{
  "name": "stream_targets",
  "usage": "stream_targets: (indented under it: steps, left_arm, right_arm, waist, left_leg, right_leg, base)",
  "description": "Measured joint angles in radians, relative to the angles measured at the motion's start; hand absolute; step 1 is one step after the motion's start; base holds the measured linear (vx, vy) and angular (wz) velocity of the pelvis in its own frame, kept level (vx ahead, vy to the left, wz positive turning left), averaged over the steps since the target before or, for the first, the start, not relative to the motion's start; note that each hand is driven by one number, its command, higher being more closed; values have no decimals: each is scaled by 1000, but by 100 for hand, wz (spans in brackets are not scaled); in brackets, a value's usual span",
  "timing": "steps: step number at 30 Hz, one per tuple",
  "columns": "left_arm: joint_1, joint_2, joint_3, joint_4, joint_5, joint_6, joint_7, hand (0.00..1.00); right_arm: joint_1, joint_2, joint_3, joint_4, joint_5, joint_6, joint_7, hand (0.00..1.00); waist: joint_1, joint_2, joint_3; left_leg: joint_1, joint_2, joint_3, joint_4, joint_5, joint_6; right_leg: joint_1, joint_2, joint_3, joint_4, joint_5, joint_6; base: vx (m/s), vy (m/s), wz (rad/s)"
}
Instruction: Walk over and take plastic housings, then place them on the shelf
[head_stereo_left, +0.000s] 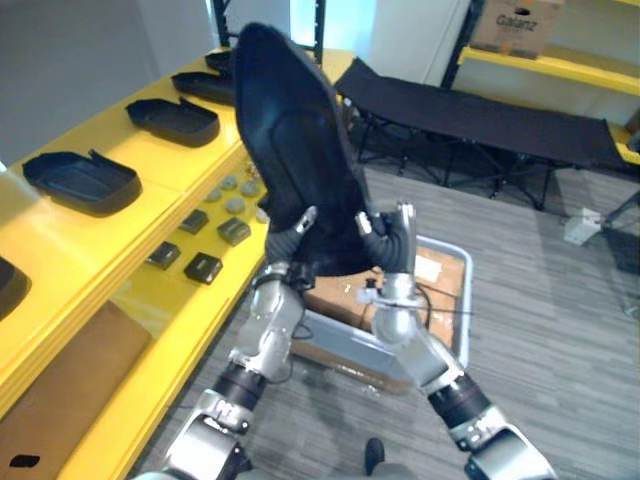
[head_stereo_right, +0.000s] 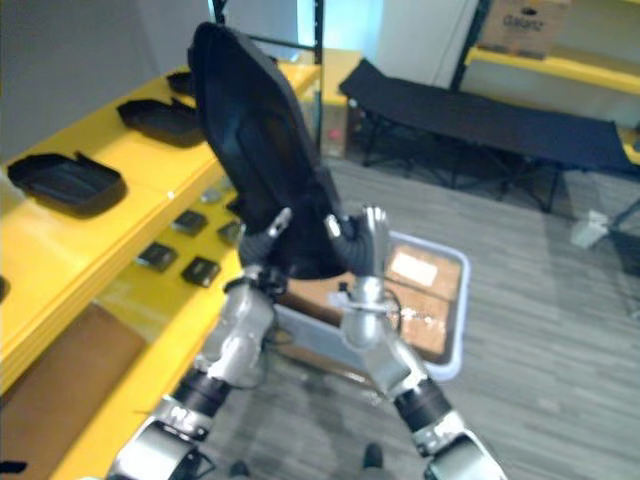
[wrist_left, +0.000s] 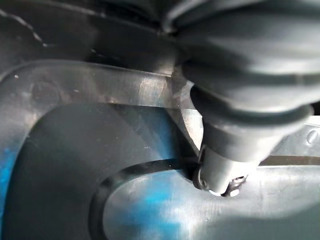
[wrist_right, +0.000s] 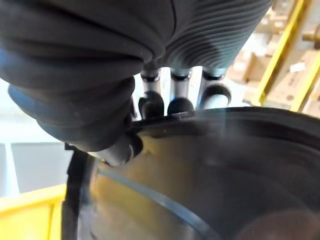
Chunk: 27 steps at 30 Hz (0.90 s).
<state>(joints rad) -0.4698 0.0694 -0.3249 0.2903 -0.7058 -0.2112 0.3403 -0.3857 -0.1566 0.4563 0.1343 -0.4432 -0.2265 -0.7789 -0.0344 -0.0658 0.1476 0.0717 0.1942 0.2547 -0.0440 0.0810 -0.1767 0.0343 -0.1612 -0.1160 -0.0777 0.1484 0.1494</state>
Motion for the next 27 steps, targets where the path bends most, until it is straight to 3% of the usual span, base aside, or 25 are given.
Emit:
stream_targets:
  steps: [5,11,19,23,27]
  left_arm:
    - [0,4,11,-1,5,0,1,100]
    - [1,12,37,-22,150,-1,38,100]
    - [13,-1,78,-169,462,-18,127,100]
    - [36,2,102,-168,645,3,164,100]
    - [95,4,212,-149,800,16,235,100]
  right_arm:
    - [43,-25,4,-9,64,-31,64,0]
    - [62,-76,6,-15,211,-36,198,0]
    - [65,-128,-74,-212,343,-5,374,0]
    - [64,-176,-206,-342,527,-8,479,0]
    - [90,-209,-386,-420,742,-16,573,0]
  waist:
    - [-3,0,0]
    - [-5,0,0]
    - [-10,0,-1]
    - [-14,-1,-3]
    - [-37,-3,-17]
  left_leg:
    - [0,0,1,0,-1,1]
    - [1,1,3,1,-1,1]
    - [42,0,36,-17,-3,-2]
    - [58,-3,53,-34,-1,-3]
    - [67,-4,65,-35,-2,-4]
  right_leg:
    - [-1,0,1,0,0,0]
    - [-1,2,3,0,0,0]
    - [3,6,34,7,-1,1]
    - [3,5,43,10,-2,3]
    - [3,6,56,10,-5,6]
  base:
    - [0,0,0]
    - [0,0,-1]
    - [-12,4,-11]
    - [-15,11,-7]
    - [4,7,-8]
